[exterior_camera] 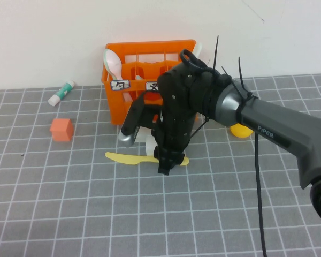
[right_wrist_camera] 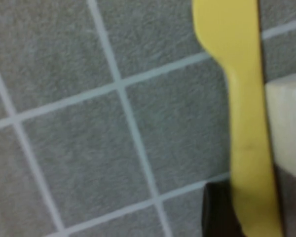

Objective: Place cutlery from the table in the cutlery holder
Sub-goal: Pick up the knife

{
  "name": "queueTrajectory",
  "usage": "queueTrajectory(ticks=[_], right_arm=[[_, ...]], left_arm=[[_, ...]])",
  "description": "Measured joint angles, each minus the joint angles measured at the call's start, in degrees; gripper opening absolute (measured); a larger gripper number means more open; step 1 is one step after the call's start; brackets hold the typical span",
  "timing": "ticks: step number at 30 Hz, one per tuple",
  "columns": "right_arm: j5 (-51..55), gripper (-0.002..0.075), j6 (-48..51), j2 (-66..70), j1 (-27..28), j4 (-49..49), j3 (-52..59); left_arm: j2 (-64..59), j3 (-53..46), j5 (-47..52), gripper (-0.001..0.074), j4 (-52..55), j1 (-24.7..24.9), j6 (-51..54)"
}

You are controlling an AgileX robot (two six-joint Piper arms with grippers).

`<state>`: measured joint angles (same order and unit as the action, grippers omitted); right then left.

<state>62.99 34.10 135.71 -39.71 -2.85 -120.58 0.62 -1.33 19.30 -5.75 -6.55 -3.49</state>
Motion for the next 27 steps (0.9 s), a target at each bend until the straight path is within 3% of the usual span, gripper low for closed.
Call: queueTrajectory(ticks=[9,15,27], right_arm=[[-1.5,0.0327,1.7,0.5,0.0,-0.5,-0.2],[2.3,0.0177,7.1,0.6,-0.3,2.1,-0.5],[6.8,0.0177,1.1,-1.1,-7.6,4.4,-0.4]], left_arm=[[0.0,0.0,0.0,-0.0001,0.0,0.0,0.0],[0.0,0.0,0.0,-0.0001,0.0,0.0,0.0],[0.0,0.0,0.0,-0.0001,0.0,0.0,-0.2]])
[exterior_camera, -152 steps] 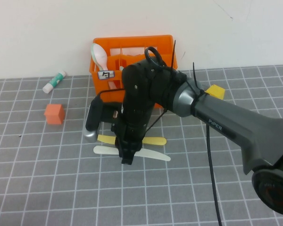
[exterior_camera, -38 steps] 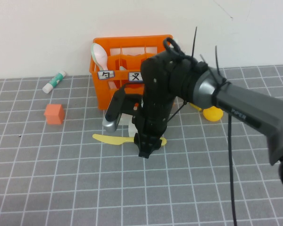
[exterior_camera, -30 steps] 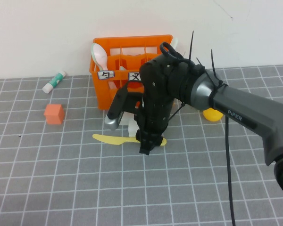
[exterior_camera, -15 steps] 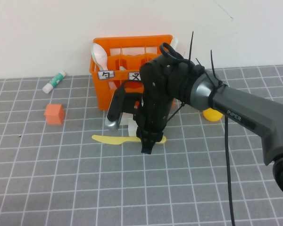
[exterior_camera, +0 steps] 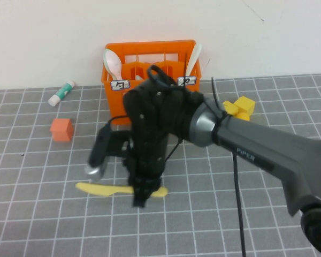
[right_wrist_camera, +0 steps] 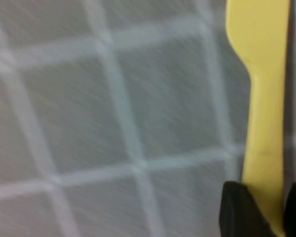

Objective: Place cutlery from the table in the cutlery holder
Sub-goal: Pick up the knife, then place the knife on the box

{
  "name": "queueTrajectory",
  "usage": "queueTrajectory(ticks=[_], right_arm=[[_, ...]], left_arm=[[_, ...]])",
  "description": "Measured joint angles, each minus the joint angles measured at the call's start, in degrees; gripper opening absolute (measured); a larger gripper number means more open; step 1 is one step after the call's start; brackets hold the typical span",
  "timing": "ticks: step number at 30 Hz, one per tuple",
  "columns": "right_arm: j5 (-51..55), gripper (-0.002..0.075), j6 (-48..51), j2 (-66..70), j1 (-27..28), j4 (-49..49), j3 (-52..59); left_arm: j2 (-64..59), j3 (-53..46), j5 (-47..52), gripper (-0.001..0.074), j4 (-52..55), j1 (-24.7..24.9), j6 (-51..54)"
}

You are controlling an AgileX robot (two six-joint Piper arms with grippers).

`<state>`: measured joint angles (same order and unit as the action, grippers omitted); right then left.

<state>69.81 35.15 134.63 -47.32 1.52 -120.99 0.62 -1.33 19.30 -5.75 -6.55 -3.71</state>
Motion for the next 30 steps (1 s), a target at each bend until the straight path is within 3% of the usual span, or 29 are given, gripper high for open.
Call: queueTrajectory(ticks=[6,14,24,30], right_arm=[[-5.0,0.0177,-5.6,-2.9,-3.4,4.6,0.5],[-30.4,0.0176,-13.7,-10.5,-5.4,5.6,10.3],[-94.5,0.0176,-19.1,-23.6,-5.7,17.0,47.4],[-109.3,0.0176,-20.0,-25.9,-1.1,16.9,52.3]], left_arm=[[0.0,0.0,0.0,-0.0001,0.0,0.0,0.0],[0.0,0.0,0.0,-0.0001,0.0,0.0,0.0],[0.0,0.0,0.0,-0.0001,0.0,0.0,0.0],[0.0,0.0,0.0,-0.0001,0.0,0.0,0.0]])
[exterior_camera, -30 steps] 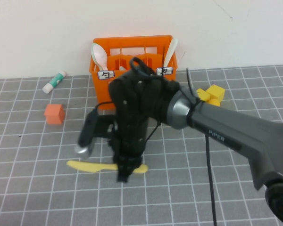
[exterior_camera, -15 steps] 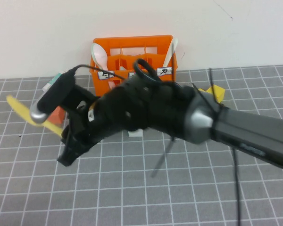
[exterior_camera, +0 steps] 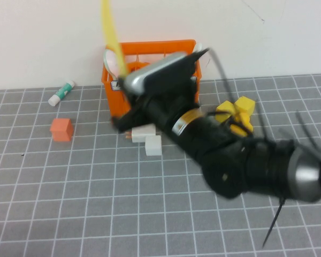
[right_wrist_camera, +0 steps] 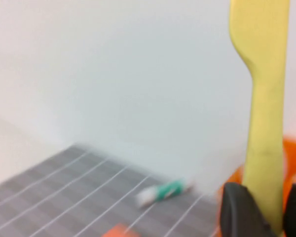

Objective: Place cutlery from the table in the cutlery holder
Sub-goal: Place the knife on the box

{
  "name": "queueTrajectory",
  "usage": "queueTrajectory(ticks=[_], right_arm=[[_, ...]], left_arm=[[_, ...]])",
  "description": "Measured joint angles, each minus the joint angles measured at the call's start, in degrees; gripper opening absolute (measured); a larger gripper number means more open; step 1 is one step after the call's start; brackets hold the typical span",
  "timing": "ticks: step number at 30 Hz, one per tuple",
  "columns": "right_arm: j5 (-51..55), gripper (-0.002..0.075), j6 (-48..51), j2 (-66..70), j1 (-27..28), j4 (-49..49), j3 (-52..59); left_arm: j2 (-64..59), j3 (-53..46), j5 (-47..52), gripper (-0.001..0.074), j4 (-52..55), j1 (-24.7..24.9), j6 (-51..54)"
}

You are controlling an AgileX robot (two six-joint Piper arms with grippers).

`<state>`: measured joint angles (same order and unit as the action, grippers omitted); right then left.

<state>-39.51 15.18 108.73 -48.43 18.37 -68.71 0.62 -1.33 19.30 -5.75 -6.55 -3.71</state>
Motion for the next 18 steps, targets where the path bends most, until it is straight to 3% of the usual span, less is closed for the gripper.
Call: queueTrajectory(ticks=[11,18], right_arm=[[-2.3,0.0175,-3.8,1.4,13.1,-4.3,-7.4],[-2.1,0.0175,-6.2,7.1,15.3,-5.3,-10.2]], left_arm=[[0.0,0.0,0.0,-0.0001,0.0,0.0,0.2],[0.0,0.0,0.0,-0.0001,0.0,0.0,0.2]])
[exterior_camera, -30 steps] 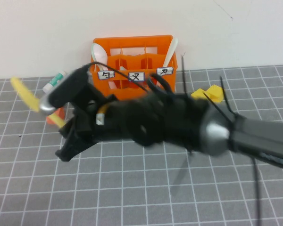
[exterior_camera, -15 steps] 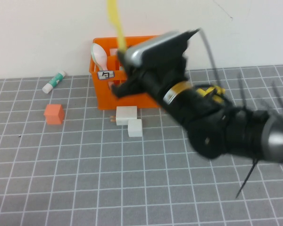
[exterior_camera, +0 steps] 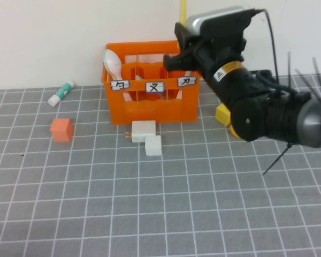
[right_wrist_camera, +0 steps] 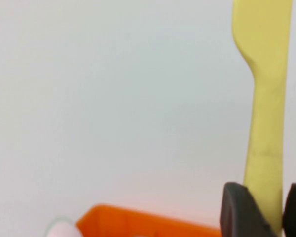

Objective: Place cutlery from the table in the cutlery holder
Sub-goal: Place the knife on the box

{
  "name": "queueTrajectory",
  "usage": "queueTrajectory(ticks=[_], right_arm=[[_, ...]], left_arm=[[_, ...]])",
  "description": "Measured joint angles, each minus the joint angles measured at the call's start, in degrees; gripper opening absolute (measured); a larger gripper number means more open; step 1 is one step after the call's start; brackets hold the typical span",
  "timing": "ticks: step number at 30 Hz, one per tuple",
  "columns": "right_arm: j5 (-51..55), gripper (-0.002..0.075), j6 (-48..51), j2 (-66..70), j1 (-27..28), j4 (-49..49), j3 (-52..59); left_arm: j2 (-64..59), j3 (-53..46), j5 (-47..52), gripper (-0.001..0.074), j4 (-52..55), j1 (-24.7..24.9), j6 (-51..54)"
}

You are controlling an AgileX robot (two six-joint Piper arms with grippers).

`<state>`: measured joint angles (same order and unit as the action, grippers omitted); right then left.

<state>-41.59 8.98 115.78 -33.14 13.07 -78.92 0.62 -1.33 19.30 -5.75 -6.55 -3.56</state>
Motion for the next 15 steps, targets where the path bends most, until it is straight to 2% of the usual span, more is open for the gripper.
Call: queueTrajectory(ticks=[7,9,10,15], right_arm=[[0.6,0.0167,-0.4,4.4,0.0,-1.4,-0.8],[0.6,0.0073,-0.4,5.0,0.0,-1.6,-1.1],[0.6,0.0053,-0.4,5.2,0.0,-1.6,-1.1],[0.6,0.0029,0.0,5.6,0.0,-1.7,-1.4]], left_arm=[[0.0,0.0,0.0,-0.0001,0.0,0.0,0.0],[0.0,0.0,0.0,-0.0001,0.0,0.0,0.0],[0.0,0.0,0.0,-0.0001,0.0,0.0,0.0],[0.0,0.0,0.0,-0.0001,0.0,0.0,0.0]])
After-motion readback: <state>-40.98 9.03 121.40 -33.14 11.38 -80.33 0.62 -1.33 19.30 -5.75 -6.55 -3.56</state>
